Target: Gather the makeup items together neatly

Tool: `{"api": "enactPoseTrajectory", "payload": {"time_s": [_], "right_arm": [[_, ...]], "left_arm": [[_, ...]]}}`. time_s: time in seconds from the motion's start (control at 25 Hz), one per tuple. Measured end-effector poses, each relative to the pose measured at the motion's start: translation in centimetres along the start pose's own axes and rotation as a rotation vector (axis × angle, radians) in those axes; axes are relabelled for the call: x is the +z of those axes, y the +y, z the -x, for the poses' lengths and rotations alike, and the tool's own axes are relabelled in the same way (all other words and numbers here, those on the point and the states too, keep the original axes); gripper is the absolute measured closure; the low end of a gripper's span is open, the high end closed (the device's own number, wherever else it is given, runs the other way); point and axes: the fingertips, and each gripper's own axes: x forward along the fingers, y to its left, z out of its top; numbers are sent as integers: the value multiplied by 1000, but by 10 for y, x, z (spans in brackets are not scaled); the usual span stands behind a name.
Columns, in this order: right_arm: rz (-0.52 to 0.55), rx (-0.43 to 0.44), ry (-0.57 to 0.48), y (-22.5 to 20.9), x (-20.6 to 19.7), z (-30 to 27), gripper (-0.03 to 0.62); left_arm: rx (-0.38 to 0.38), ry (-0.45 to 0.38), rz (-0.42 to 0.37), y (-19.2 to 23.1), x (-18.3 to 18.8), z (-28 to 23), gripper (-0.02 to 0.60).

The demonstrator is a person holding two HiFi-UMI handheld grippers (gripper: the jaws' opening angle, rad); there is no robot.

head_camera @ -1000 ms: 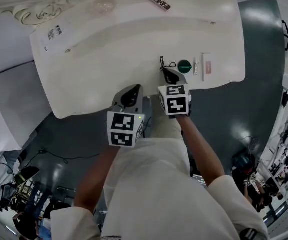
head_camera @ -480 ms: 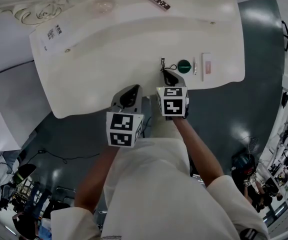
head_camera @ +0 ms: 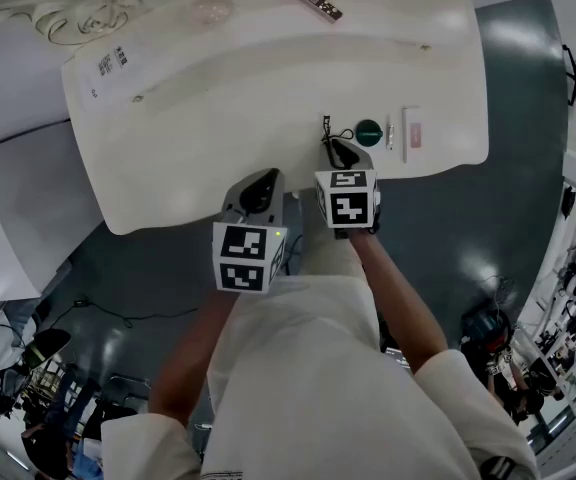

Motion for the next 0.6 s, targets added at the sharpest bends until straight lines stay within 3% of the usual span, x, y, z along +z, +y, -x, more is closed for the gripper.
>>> {"api": "enactPoseTrajectory", "payload": {"time_s": [0.6], "right_arm": [[39,52,-20,8,1,17,514]], "left_arm": [[2,-18,-19,-11,7,2,586]]}}
